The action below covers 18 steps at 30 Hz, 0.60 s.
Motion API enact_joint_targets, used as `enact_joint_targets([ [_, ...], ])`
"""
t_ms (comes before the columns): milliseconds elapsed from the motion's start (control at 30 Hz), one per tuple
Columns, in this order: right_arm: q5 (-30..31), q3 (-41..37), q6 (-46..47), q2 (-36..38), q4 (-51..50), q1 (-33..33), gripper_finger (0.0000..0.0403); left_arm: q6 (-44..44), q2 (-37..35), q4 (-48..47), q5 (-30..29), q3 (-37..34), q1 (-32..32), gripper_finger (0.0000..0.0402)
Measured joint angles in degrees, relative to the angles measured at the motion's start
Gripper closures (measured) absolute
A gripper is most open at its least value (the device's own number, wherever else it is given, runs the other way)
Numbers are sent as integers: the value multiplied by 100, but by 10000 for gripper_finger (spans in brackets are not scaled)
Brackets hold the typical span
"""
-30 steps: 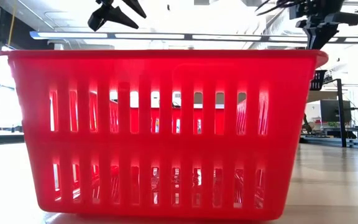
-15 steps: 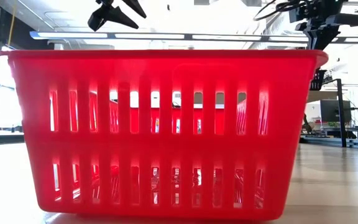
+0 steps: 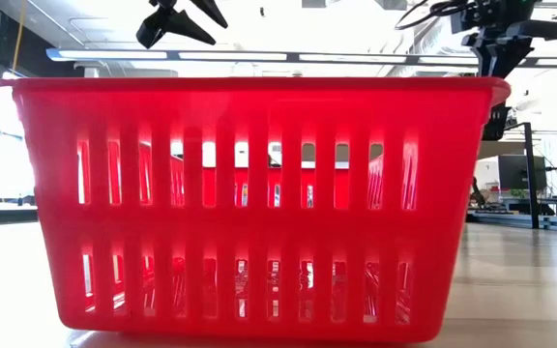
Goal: Stack baskets on shelf by color
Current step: Stack the top black bin on top of the black bin
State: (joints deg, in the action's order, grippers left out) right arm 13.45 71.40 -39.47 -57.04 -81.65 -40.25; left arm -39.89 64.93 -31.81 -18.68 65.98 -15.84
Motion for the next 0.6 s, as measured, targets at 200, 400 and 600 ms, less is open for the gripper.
enact_joint_targets([
  [200, -2, 26, 100, 201, -26, 0, 285, 2, 2, 0, 0, 0, 0, 247],
  [400, -138, 316, 527, 345, 47, 0, 284, 2, 0, 0, -20, 0, 0, 247],
  [600, -10, 169, 862, 263, 196, 0, 284, 4, 0, 0, -20, 0, 0, 247],
])
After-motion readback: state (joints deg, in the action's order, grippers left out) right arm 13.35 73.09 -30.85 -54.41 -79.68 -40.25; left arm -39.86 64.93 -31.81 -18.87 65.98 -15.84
